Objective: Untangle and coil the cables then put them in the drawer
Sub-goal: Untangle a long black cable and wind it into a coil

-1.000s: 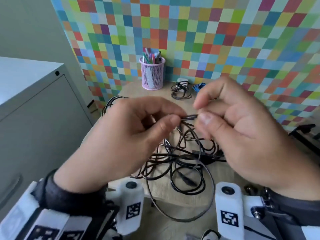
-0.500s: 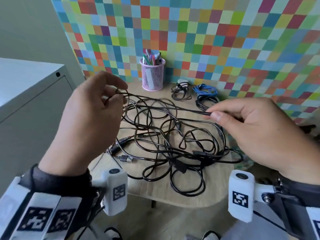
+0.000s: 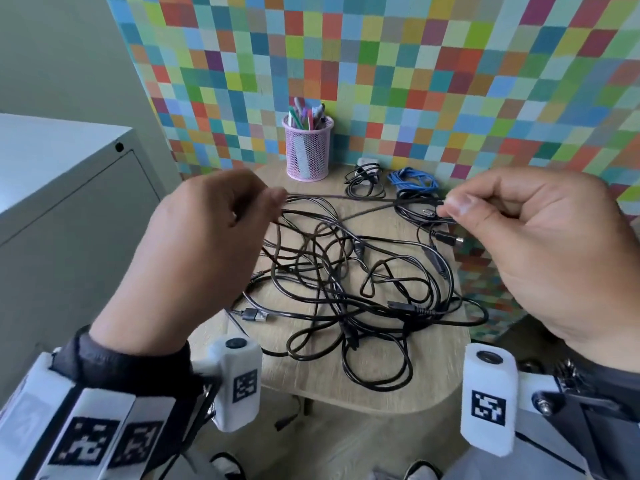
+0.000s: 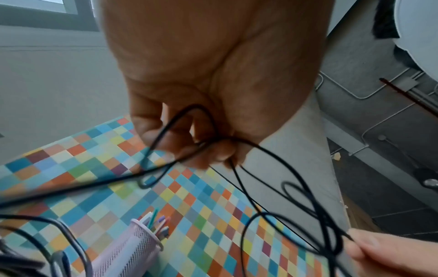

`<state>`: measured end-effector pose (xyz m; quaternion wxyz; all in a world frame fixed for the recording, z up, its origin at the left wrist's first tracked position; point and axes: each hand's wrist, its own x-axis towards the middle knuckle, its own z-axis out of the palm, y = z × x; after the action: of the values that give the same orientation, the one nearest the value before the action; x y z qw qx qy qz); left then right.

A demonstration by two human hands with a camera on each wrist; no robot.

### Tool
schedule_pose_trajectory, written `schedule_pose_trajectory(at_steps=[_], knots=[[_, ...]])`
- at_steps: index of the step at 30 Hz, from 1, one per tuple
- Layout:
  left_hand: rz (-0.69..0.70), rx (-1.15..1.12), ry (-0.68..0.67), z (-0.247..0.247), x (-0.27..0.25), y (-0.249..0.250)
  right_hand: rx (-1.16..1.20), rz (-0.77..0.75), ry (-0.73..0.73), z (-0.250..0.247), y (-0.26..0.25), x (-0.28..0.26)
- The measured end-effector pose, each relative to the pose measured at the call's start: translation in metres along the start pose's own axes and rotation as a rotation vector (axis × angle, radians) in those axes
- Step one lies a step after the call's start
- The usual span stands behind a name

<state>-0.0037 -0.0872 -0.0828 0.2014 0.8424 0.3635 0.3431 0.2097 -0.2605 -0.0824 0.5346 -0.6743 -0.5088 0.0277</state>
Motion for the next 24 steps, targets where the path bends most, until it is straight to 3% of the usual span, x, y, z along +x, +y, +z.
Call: schedule_pose_trajectory(at_steps=[2,4,10,15,19,24], knots=[[-0.009,0.011,0.076,-0.003,0.003,-0.004,0.005,-0.009,0.045,0.000,0.003,0.001],[-0.015,0.053,0.052,-0.007,0.005,-0.007,0.053,0.007,0.081,-0.001,0.003,0.002],[-0.004,0.269,-0.267,-0.009,-0.003,0.000,0.128,0.062,0.234,-0.002,0.005,0.008],[-0.036,0.256,-0.210,-0.019,0.003,-0.012,0.148,0.098,0.273,-0.013,0.010,0.011],[-0.003,0.034,-0.271,-0.020,0.002,-0.013,0.085,0.096,0.180,-0.008,0.018,0.010],[0.082,-0.730,-0.340,-0.013,-0.002,-0.003,0.003,0.107,0.119,-0.007,0.030,0.009]])
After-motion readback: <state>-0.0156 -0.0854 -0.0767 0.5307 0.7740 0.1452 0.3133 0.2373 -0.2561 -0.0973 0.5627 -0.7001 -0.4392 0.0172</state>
